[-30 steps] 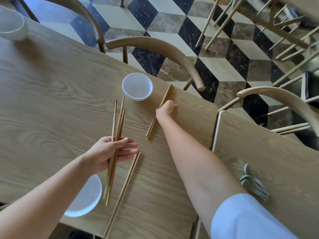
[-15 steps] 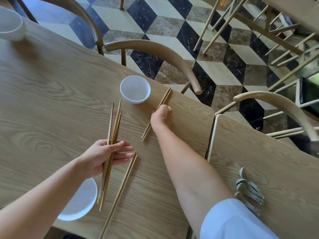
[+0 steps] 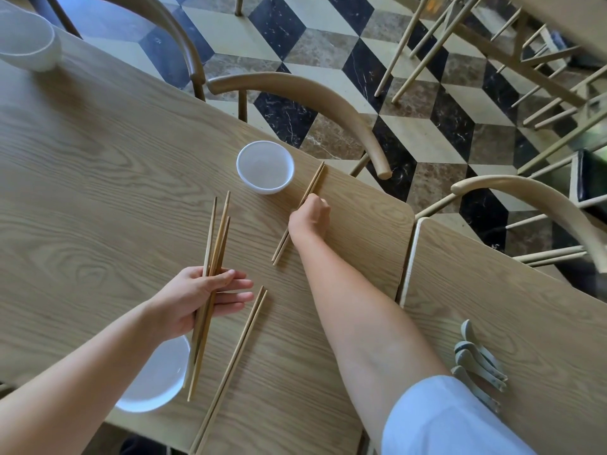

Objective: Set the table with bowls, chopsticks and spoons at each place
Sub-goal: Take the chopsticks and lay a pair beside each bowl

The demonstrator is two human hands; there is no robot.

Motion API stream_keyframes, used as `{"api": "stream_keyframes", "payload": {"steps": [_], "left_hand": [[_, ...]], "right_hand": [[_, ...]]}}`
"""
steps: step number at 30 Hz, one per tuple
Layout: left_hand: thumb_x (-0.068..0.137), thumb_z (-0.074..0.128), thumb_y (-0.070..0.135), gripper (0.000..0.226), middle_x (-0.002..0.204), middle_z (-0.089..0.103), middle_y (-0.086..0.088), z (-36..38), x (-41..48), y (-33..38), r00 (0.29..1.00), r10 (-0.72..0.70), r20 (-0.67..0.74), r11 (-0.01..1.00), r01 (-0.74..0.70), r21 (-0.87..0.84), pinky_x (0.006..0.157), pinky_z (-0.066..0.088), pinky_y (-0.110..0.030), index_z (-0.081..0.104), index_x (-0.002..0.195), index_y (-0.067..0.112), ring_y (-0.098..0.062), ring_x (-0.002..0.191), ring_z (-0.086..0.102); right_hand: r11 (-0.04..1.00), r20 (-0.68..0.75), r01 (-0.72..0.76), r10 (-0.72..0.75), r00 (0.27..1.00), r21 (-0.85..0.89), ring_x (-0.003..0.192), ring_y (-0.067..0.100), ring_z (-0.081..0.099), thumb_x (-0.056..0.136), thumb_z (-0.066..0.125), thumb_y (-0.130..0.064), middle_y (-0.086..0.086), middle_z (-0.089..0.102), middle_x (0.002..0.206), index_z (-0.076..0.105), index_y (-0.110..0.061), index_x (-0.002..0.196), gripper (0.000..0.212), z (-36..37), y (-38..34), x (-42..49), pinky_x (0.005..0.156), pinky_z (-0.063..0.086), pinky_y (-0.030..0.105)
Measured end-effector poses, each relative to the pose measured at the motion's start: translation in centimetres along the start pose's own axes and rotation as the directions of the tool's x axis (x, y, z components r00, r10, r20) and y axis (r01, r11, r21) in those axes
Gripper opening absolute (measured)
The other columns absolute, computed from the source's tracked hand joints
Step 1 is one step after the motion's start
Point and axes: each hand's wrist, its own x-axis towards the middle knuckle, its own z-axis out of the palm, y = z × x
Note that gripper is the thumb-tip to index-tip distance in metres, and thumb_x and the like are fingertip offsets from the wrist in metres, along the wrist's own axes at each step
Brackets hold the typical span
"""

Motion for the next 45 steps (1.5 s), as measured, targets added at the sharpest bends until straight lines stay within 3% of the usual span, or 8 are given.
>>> {"api": "stream_keyframes", "payload": {"steps": [5, 9, 17, 23, 45], "left_hand": [[0.098, 0.055, 0.009, 0.023, 0.105, 0.075, -0.021, -0.2, -0.3, -0.5, 1.000, -0.002, 0.003, 1.000, 0.002, -0.004, 0.070, 0.064, -0.036, 0.065, 0.111, -0.007, -0.031, 0.086, 0.076], [0.098, 0.056, 0.010, 0.024, 0.107, 0.075, -0.021, -0.5, -0.6, -0.9, 1.000, -0.013, 0.007, 1.000, 0.013, -0.001, 0.070, 0.064, -0.036, 0.064, 0.113, -0.007, -0.033, 0.089, 0.076], [0.097, 0.056, 0.008, 0.022, 0.105, 0.075, -0.021, -0.6, -1.9, -1.0, 1.000, -0.007, 0.002, 1.000, 0.007, 0.022, 0.066, 0.063, -0.035, 0.064, 0.112, -0.007, -0.032, 0.087, 0.076], [0.098, 0.056, 0.008, 0.023, 0.106, 0.075, -0.022, -0.4, -2.8, -1.4, 1.000, -0.006, 0.012, 0.999, 0.005, 0.033, 0.068, 0.064, -0.037, 0.064, 0.113, -0.008, -0.032, 0.085, 0.076], [0.097, 0.057, 0.007, 0.023, 0.107, 0.075, -0.022, -1.3, -2.7, -2.1, 1.000, -0.018, -0.008, 0.999, 0.018, 0.038, 0.072, 0.064, -0.041, 0.063, 0.113, -0.008, -0.035, 0.088, 0.076]], "right_hand": [[1.000, -0.063, -0.012, 0.011, 0.998, -0.016, 0.100, 0.028, 0.059, 0.094, 0.046, -0.008, 0.008, 0.062, 0.107, 0.062, -0.005, 0.101, 0.017, 0.2, -0.6, -0.6, 0.075, 0.034, 0.025], [0.997, -0.071, 0.018, -0.023, 0.997, -0.069, 0.105, 0.028, 0.060, 0.087, 0.053, -0.003, 0.009, 0.063, 0.114, 0.065, -0.003, 0.102, 0.019, 0.1, -0.8, -0.9, 0.086, 0.045, 0.029], [0.991, -0.006, 0.029, -0.030, 1.000, -0.128, 0.114, 0.030, 0.057, 0.086, 0.066, -0.019, 0.014, 0.060, 0.120, 0.063, -0.003, 0.105, 0.025, -1.3, -0.7, -3.0, 0.094, 0.045, 0.032], [0.988, 0.043, -0.015, 0.022, 0.999, -0.156, 0.104, 0.030, 0.065, 0.083, 0.068, -0.019, 0.012, 0.069, 0.109, 0.066, -0.007, 0.098, 0.019, -1.5, 0.1, -4.9, 0.080, 0.052, 0.033], [0.985, 0.050, -0.068, 0.076, 0.996, -0.156, 0.098, 0.030, 0.069, 0.082, 0.067, -0.010, 0.013, 0.071, 0.104, 0.068, -0.004, 0.095, 0.014, -1.6, -0.9, -5.0, 0.079, 0.058, 0.035]]}}
